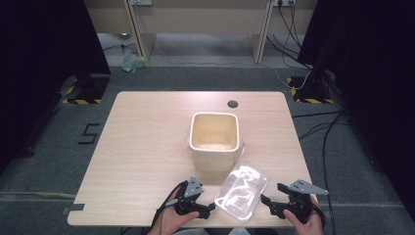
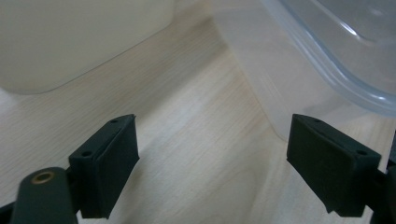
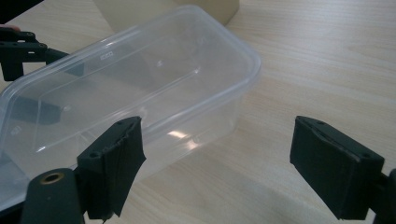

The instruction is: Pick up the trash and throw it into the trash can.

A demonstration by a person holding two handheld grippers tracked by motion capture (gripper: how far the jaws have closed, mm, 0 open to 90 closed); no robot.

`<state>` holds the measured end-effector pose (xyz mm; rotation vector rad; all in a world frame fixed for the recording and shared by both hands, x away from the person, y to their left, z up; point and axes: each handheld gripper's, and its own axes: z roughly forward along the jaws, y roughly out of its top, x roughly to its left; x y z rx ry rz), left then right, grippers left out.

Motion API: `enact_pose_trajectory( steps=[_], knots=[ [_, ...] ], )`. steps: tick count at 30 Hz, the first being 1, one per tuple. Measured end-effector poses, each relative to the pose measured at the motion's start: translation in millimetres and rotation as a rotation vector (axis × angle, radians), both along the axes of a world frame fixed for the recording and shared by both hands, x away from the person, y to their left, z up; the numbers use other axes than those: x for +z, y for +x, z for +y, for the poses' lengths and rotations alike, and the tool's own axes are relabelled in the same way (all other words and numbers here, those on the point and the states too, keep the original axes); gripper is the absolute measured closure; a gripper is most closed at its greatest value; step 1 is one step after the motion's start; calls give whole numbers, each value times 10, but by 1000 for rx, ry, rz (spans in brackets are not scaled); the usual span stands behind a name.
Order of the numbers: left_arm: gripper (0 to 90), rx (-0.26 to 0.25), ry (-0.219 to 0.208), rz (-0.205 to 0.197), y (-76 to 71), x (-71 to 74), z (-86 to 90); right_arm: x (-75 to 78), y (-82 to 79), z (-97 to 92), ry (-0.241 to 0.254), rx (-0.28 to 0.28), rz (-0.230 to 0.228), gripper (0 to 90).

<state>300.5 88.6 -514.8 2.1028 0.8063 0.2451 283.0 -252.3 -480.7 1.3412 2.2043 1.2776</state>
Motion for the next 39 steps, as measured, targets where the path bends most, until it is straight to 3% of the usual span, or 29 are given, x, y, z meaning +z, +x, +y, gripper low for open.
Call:
enact_pose_trajectory(
  steps=[1,9,13,19,21,25,32,36,39],
  knots=[
    [166,-1,11,-8,-12,2,-21,-5,15,4,2,6,-1,181],
    [163,-34,-19,6,-36,-9,-33,32,44,-32,63,9,-2,186],
    [162,-38,-6,4,-29,9,39,33,65,32,57,22,-3,186],
    [160,42,-41,12,102,72,208,-4,111,144,55,44,11,186],
    [160,55,-46,-2,151,95,167,-3,121,169,50,48,9,187],
    [160,55,-62,12,249,100,15,-14,139,195,55,53,12,186],
    [171,32,-41,22,361,115,-207,-57,151,190,95,51,31,184],
    [181,13,-63,65,342,99,-291,-72,161,201,116,67,40,212],
    [180,-17,-54,71,287,109,-377,-78,137,239,118,97,40,236]
  ],
)
